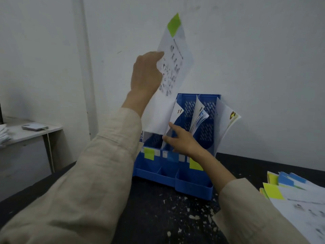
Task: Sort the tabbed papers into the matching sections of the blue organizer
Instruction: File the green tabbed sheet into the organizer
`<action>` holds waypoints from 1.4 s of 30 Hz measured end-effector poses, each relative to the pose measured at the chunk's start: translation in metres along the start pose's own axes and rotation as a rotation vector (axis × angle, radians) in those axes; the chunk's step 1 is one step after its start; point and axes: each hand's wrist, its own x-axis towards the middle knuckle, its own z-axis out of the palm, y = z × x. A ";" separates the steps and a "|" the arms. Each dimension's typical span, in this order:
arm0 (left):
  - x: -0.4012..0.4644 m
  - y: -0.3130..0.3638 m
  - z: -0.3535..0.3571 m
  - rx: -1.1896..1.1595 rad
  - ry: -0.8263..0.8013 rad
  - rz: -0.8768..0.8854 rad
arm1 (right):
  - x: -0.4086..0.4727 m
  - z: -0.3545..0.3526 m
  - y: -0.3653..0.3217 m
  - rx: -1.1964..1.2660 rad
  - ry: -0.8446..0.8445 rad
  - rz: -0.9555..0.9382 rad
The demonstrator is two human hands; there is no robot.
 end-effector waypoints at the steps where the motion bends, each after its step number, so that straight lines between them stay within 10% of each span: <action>1: -0.001 0.002 0.008 -0.032 0.029 0.026 | -0.001 -0.001 0.003 0.007 0.002 0.010; 7: -0.042 0.000 0.044 -0.240 0.185 0.078 | -0.009 -0.005 0.003 0.012 0.001 -0.036; 30: -0.141 -0.069 0.084 -0.092 -0.662 -0.231 | -0.002 -0.002 0.017 -0.041 -0.004 -0.030; 42: -0.122 -0.049 0.075 -0.272 -0.066 -0.224 | 0.001 -0.002 0.017 -0.063 -0.006 -0.038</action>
